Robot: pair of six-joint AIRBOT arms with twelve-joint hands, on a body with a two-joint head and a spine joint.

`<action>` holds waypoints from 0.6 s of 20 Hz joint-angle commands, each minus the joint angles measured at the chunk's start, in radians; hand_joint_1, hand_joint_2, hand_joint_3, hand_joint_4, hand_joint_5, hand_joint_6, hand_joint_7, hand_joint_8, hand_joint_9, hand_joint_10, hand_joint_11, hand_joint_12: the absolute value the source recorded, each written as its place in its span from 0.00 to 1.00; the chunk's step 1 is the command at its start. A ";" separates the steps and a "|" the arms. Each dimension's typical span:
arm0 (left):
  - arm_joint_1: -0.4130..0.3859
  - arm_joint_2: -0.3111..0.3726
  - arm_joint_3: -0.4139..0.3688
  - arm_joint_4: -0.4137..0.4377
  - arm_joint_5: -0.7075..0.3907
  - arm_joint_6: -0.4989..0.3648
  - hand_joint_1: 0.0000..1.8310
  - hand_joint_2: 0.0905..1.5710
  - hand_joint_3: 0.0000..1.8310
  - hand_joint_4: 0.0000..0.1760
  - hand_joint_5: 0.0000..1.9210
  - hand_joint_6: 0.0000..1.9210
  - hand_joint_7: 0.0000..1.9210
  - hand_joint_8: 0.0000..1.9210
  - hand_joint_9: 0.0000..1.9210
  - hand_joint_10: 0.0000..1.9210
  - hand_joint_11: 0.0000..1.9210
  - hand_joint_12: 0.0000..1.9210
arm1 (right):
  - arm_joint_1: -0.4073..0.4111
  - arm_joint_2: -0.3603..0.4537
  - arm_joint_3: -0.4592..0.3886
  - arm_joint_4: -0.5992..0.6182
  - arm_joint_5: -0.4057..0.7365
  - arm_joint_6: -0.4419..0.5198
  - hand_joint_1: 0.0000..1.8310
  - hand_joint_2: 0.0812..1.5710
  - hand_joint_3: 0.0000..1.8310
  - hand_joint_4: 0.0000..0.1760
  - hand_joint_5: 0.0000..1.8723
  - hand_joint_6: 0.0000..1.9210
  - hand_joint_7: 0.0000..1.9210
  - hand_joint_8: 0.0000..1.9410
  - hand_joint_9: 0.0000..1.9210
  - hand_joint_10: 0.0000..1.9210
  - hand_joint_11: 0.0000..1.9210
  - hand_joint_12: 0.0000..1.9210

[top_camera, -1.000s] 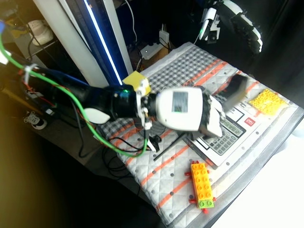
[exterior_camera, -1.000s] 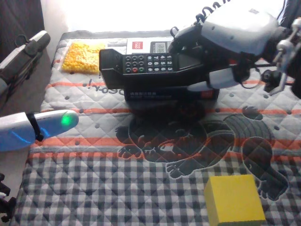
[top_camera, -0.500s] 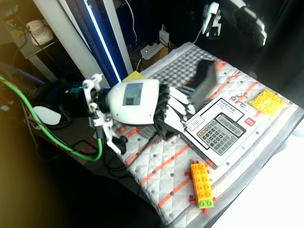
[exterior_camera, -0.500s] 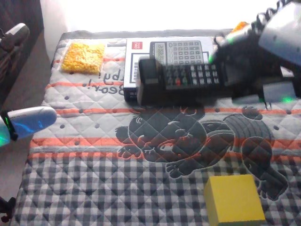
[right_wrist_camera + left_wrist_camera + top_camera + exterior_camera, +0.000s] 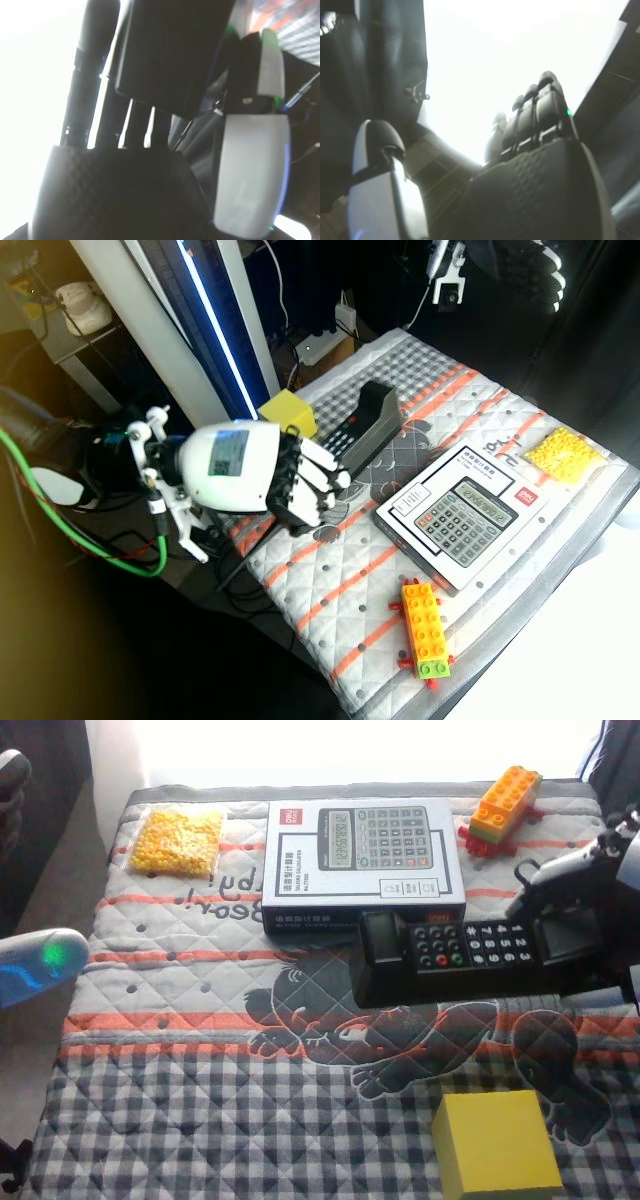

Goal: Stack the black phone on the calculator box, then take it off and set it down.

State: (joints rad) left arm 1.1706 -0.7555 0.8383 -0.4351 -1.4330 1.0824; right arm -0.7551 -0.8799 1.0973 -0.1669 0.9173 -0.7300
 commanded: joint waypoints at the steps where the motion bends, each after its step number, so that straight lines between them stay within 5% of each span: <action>1: -0.004 0.007 0.003 -0.001 -0.133 -0.010 0.43 0.52 0.00 0.74 0.03 0.00 0.01 0.00 0.00 0.00 0.02 0.01 | 0.001 0.012 0.001 0.040 0.141 0.014 0.75 0.62 0.00 0.00 0.59 0.37 0.74 0.03 0.65 0.39 0.60 0.49; 2: -0.004 0.007 0.003 -0.001 -0.133 -0.013 0.42 0.51 0.00 0.75 0.03 0.00 0.02 0.01 0.01 0.00 0.02 0.01 | -0.018 0.013 -0.002 0.045 0.141 0.014 0.71 0.62 0.00 0.00 0.62 0.31 0.74 0.09 0.67 0.23 0.61 0.48; 3: -0.004 0.008 0.003 -0.001 -0.132 -0.014 0.42 0.51 0.00 0.75 0.03 0.00 0.02 0.00 0.01 0.00 0.02 0.01 | -0.031 0.015 -0.003 0.052 0.141 0.014 0.76 0.62 0.00 0.00 0.62 0.28 0.73 0.07 0.65 0.38 0.59 0.46; 6: -0.004 0.009 0.003 -0.001 -0.133 -0.014 0.42 0.51 0.00 0.79 0.03 0.00 0.01 0.00 0.00 0.00 0.02 0.01 | -0.073 0.015 -0.003 0.071 0.140 0.014 0.77 0.62 0.00 0.00 0.60 0.30 0.73 0.07 0.63 0.45 0.53 0.44; 8: -0.004 0.009 0.003 0.001 -0.132 -0.014 0.43 0.52 0.01 0.77 0.02 0.00 0.00 0.00 0.00 0.00 0.01 0.01 | -0.107 0.016 -0.003 0.089 0.140 0.014 0.76 0.65 0.00 0.00 0.53 0.40 0.64 0.27 0.59 0.51 0.51 0.47; 9: -0.004 0.009 0.003 0.001 -0.132 -0.014 0.43 0.52 0.00 0.72 0.03 0.00 0.01 0.00 0.00 0.00 0.01 0.01 | -0.111 0.016 -0.002 0.091 0.139 0.014 0.70 0.67 0.01 0.00 0.49 0.48 0.60 0.40 0.57 0.25 0.50 0.48; 10: -0.004 0.009 0.003 0.001 -0.132 -0.014 0.43 0.52 0.00 0.70 0.03 0.00 0.01 0.00 0.01 0.00 0.02 0.01 | -0.115 0.011 0.000 0.093 0.133 0.014 0.68 0.69 0.00 0.00 0.47 0.53 0.57 0.47 0.58 0.13 0.48 0.47; 11: -0.004 0.009 0.003 0.001 -0.132 -0.014 0.43 0.51 0.00 0.79 0.03 0.00 0.01 0.00 0.00 0.00 0.01 0.01 | -0.115 0.006 0.003 0.093 0.129 0.014 0.57 0.66 0.00 0.00 0.38 0.19 0.44 0.17 0.50 0.04 0.37 0.37; 12: -0.004 0.009 0.003 0.001 -0.132 -0.014 0.43 0.52 0.00 0.81 0.03 0.00 0.01 0.00 0.00 0.00 0.01 0.01 | -0.115 -0.001 0.007 0.094 0.125 0.014 0.54 0.65 0.00 0.00 0.34 0.06 0.39 0.05 0.43 0.01 0.31 0.28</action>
State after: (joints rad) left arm 1.1706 -0.7555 0.8383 -0.4335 -1.4342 1.0782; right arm -0.8776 -0.8848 1.1023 -0.0963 0.9195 -0.7219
